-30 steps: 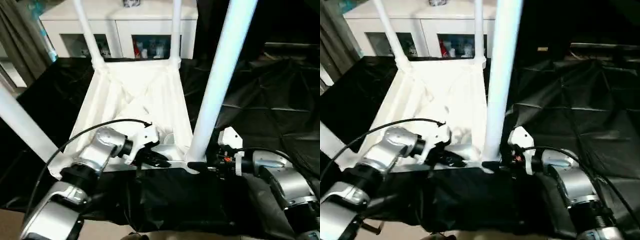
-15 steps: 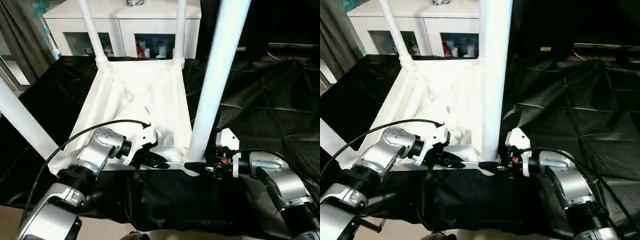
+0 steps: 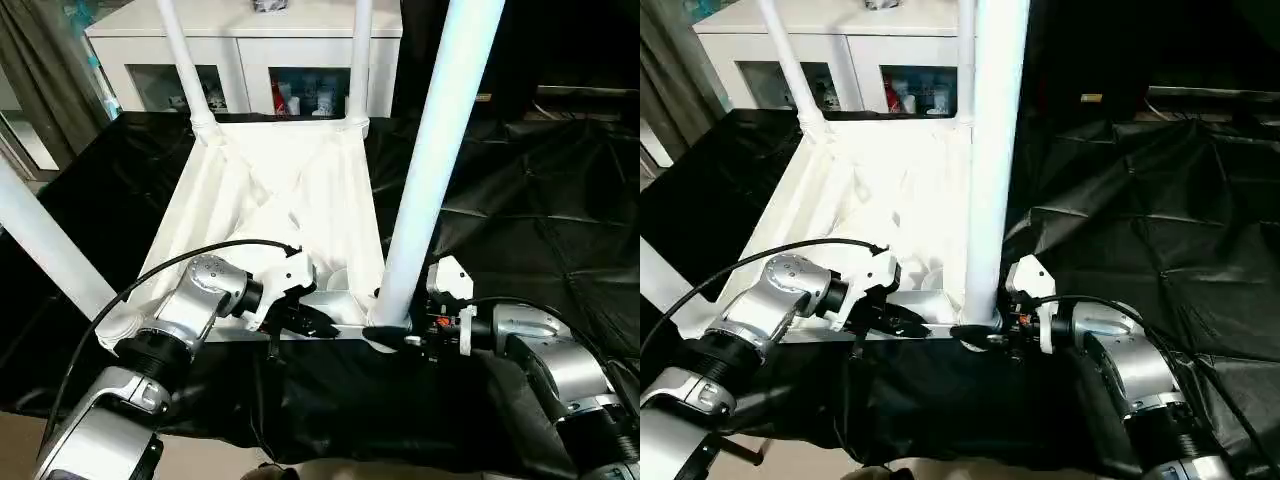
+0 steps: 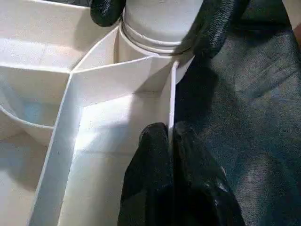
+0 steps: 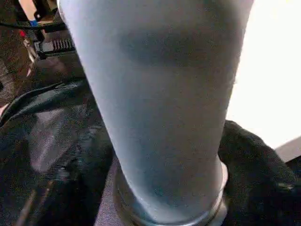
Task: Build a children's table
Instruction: Rotate leg to tighten
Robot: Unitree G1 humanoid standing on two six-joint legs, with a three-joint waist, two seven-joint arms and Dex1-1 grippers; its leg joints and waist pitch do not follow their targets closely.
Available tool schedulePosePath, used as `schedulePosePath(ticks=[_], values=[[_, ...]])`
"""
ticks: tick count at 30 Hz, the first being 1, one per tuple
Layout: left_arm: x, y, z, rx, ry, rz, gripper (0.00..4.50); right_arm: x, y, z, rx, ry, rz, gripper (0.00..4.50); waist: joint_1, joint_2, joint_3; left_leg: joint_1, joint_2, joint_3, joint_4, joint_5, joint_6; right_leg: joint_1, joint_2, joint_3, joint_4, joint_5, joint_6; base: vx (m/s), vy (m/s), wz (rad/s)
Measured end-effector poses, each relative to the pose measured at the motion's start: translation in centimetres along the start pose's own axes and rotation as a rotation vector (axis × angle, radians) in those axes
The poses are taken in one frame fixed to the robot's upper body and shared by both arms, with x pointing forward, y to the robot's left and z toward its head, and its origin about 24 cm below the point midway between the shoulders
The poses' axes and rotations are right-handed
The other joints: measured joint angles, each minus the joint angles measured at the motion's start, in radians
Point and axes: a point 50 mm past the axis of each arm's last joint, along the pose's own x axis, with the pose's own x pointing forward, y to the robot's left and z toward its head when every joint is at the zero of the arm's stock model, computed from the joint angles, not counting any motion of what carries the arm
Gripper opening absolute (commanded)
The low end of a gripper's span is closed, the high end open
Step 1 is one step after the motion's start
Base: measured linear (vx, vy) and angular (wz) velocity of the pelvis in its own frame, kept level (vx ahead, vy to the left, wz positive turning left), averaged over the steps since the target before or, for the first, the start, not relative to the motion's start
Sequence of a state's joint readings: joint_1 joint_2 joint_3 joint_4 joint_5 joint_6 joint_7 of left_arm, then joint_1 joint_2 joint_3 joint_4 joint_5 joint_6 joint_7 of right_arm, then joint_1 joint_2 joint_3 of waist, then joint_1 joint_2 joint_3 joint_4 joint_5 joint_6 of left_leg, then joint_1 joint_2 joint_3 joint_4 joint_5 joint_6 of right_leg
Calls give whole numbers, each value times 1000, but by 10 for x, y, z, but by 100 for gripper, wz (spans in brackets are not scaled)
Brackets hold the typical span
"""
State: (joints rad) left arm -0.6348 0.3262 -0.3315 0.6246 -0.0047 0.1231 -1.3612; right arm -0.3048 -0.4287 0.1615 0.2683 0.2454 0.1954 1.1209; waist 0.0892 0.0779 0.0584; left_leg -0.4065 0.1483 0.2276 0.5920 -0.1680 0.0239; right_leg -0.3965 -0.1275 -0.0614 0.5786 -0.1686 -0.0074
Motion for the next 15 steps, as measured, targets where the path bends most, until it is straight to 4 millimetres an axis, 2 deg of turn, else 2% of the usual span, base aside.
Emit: schedulePosePath(ticks=[6,15], values=[[0,0,0,0,-1,-2,0,-1,-1,0,2,-1,-4,274,1,0,0,0,0,0,0,0,0,0,0,0,0,0,0,0,0,0],[4,-2,0,-3,-9,-10,0,-3,4,-4,42,-17,-23,264,3,-1,-1,1,0,0,1,0,0,1,0,0,0,0,0,0,0,0]])
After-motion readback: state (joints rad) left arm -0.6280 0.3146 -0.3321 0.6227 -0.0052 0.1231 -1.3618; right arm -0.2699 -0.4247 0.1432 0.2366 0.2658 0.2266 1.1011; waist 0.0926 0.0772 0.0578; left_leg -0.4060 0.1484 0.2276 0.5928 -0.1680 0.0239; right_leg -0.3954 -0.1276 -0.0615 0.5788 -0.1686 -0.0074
